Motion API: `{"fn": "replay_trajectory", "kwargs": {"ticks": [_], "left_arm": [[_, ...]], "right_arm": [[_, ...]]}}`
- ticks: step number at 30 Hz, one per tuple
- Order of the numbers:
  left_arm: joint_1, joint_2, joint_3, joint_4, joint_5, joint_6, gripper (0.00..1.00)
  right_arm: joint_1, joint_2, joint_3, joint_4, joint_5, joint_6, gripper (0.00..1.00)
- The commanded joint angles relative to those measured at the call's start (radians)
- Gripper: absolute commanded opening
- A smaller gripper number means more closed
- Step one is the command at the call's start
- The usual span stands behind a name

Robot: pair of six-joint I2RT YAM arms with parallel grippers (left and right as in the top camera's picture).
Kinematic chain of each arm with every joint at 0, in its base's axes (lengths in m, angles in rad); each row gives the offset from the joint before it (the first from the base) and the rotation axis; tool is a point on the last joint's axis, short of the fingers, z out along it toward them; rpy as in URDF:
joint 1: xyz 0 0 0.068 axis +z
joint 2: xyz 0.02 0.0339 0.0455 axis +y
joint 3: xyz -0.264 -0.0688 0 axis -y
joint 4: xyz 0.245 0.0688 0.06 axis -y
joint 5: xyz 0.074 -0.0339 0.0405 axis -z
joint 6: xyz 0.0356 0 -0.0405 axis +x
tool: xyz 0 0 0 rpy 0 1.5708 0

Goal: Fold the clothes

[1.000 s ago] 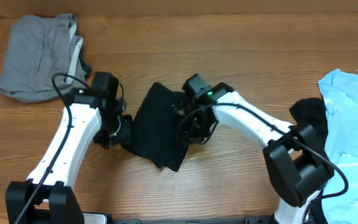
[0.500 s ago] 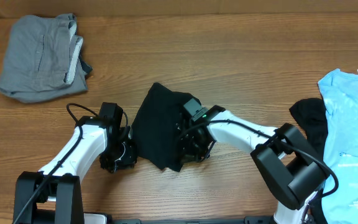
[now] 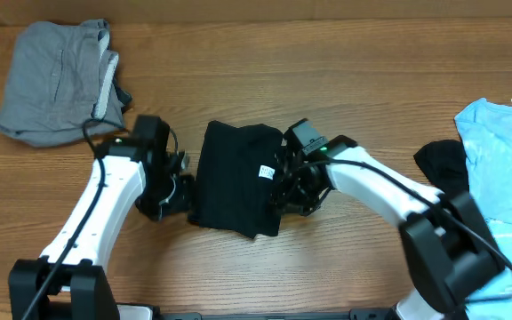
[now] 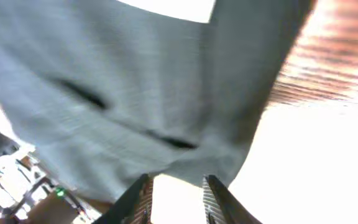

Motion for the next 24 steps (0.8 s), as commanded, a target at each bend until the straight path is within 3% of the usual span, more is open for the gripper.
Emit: {"fn": "replay_trajectory", "kwargs": {"ticks": [1, 2, 7, 18, 24], "left_arm": [[0.008, -0.026, 0.040, 0.035, 0.014, 0.015, 0.72], [0.009, -0.024, 0.039, 0.046, 0.014, 0.014, 0.83], [0.014, -0.016, 0.009, 0.109, 0.015, 0.011, 1.00], [0.018, 0.198, 0.001, 0.377, 0.081, 0.034, 1.00], [0.018, 0.369, 0.001, 0.517, 0.272, 0.038, 0.99]], "right_arm": [[-0.018, -0.109, -0.001, 0.005, 0.013, -0.056, 0.32], [-0.021, -0.124, -0.001, 0.005, 0.013, -0.064, 0.32], [-0.026, -0.177, -0.001, 0.001, 0.013, -0.140, 0.33], [-0.026, -0.182, -0.002, -0.004, 0.012, -0.158, 0.33], [-0.026, -0.182, -0.002, -0.015, 0.011, -0.153, 0.33]]}}
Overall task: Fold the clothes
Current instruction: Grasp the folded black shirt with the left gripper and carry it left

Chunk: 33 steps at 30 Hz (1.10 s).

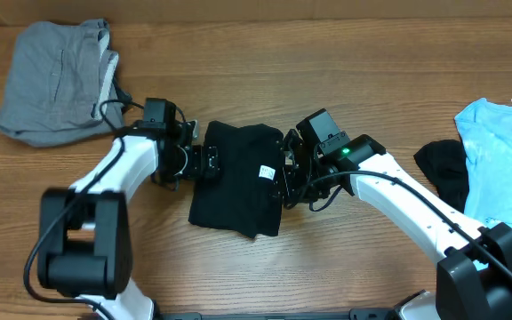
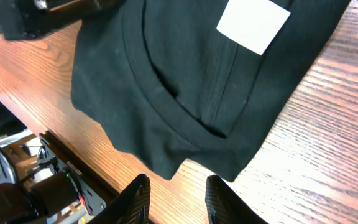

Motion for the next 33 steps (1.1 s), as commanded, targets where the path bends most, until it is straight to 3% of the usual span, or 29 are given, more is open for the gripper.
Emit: {"fn": "replay_trajectory", "kwargs": {"ticks": [1, 3, 4, 7, 9, 13, 18, 25, 33], "left_arm": [[0.002, 0.089, -0.019, 0.037, 0.142, 0.023, 0.98], [0.002, 0.111, -0.019, 0.042, 0.168, 0.043, 0.96], [0.002, 0.124, -0.019, 0.037, 0.201, 0.080, 0.88], [0.000, 0.131, -0.019, 0.011, 0.266, 0.146, 0.82], [-0.006, 0.131, -0.020, -0.022, 0.278, 0.183, 0.73], [-0.011, 0.131, -0.024, -0.053, 0.277, 0.224, 0.47], [-0.010, 0.131, -0.025, -0.037, 0.279, 0.224, 0.04], [0.032, 0.129, 0.068, -0.125, 0.406, 0.236, 0.04], [0.188, 0.114, 0.447, -0.402, 0.422, 0.322, 0.04]], "right_arm": [[-0.003, -0.023, -0.001, -0.004, 0.004, -0.004, 0.33], [-0.003, -0.023, -0.001, -0.008, 0.004, -0.004, 0.33], [-0.003, -0.023, -0.001, -0.008, 0.004, -0.004, 0.33], [-0.003, -0.023, -0.001, -0.006, 0.004, -0.005, 0.33], [-0.003, -0.023, -0.001, -0.006, 0.004, -0.004, 0.33], [-0.003, -0.023, -0.001, -0.006, 0.004, -0.004, 0.33], [-0.003, -0.023, -0.001, -0.007, 0.004, -0.004, 0.33], [-0.003, -0.023, -0.001, -0.023, 0.004, -0.004, 0.33], [-0.004, -0.024, -0.001, -0.029, 0.005, -0.005, 0.33]]}}
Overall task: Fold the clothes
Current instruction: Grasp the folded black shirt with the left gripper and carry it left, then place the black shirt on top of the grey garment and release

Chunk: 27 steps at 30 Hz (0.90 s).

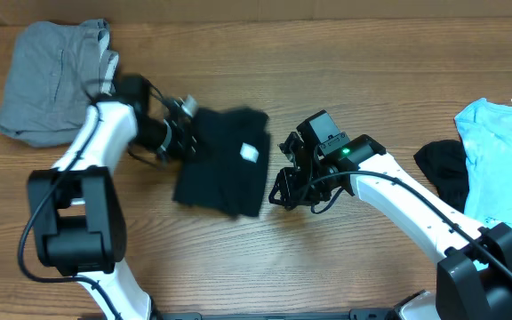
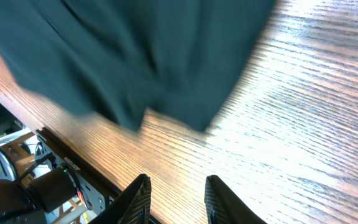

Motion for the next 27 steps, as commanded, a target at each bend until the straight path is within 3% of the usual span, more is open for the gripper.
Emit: {"fn": "replay_trajectory", "kwargs": {"ticks": [1, 9, 18, 24, 27], "left_arm": [[0.106, -0.010, 0.237, -0.078, 0.045, 0.080, 0.04], [0.279, -0.010, 0.463, -0.053, 0.002, 0.096, 0.04], [0.533, 0.036, 0.472, 0.248, 0.049, 0.024, 0.04], [0.577, 0.148, 0.472, 0.432, 0.049, -0.041, 0.04], [0.578, 0.214, 0.472, 0.479, 0.036, -0.062, 0.16]], "right_arm": [[-0.004, -0.023, -0.001, 0.002, 0.015, -0.004, 0.33], [-0.004, -0.023, -0.001, -0.011, 0.021, -0.004, 0.33], [-0.004, -0.023, -0.001, -0.019, 0.021, 0.047, 0.33], [-0.003, -0.023, -0.001, -0.020, 0.018, 0.064, 0.32], [-0.003, -0.023, -0.001, -0.020, 0.016, 0.108, 0.32]]}}
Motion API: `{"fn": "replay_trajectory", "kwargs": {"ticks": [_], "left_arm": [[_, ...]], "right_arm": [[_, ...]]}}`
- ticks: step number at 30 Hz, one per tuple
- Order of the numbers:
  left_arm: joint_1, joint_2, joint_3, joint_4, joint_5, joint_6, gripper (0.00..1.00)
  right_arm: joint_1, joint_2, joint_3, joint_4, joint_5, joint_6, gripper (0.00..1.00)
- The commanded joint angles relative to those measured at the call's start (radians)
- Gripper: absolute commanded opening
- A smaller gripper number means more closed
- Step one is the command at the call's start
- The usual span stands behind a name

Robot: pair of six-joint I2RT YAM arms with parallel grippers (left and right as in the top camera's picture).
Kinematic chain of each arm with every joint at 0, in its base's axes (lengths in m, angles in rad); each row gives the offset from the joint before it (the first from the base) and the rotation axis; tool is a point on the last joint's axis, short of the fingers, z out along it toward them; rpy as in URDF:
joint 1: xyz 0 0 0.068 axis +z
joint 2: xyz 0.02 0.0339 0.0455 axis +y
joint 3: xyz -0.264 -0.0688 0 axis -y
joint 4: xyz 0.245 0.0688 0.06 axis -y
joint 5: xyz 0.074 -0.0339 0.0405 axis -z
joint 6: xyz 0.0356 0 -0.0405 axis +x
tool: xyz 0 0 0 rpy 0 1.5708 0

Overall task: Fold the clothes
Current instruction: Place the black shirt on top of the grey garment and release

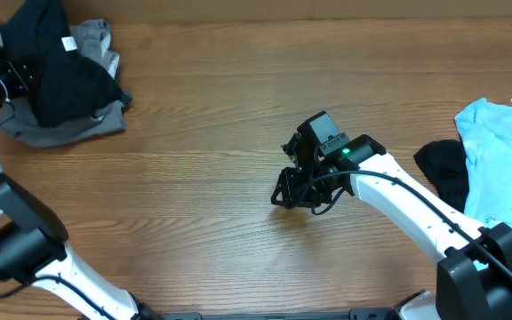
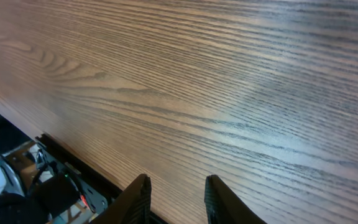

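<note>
The folded black garment [image 1: 60,62], with a small white label, lies bunched on top of the grey garment [image 1: 69,129] at the table's far back left. My left gripper [image 1: 23,78] is at the black garment's left edge and shut on it. My right gripper [image 1: 284,194] hangs open over bare wood in the middle of the table. In the right wrist view its fingers [image 2: 138,196] have nothing between them, and only the wood grain lies ahead of the right gripper [image 2: 176,198].
A light blue shirt [image 1: 500,151] is spread at the right edge. A crumpled black garment [image 1: 443,169] sits just left of it. The wooden table [image 1: 238,89] runs between the two piles, and its front edge shows in the right wrist view.
My left gripper has moved from left of centre to the far back left with the black garment, which now rests on the grey one. The right gripper is where it was, still open.
Both grippers stood at the sides of the folded black garment mid-table. Then the left was at its left edge and the right was open by its right edge. The garment then sat further left with the left gripper, and now lies on the grey garment.
</note>
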Motion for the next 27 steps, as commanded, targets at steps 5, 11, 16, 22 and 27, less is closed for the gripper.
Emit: {"fn": "replay_trajectory", "kwargs": {"ticks": [5, 11, 16, 22, 27], "left_arm": [[0.000, 0.133, 0.024, 0.039, -0.119, -0.061, 0.32], [0.080, 0.111, 0.086, -0.023, -0.125, -0.100, 0.31], [0.105, 0.111, 0.141, -0.057, 0.035, -0.102, 0.23], [0.111, 0.111, 0.144, -0.134, -0.068, -0.105, 1.00], [0.138, 0.100, 0.191, -0.273, -0.159, -0.094, 1.00]], "right_arm": [[-0.003, -0.023, -0.001, -0.008, -0.008, 0.072, 0.32], [-0.003, -0.023, -0.001, -0.016, -0.008, 0.072, 0.32], [-0.003, -0.023, -0.001, -0.016, -0.008, 0.071, 0.32], [-0.003, -0.023, -0.001, -0.043, -0.008, 0.071, 0.31], [-0.003, -0.023, -0.001, -0.057, -0.008, 0.067, 0.31]]}}
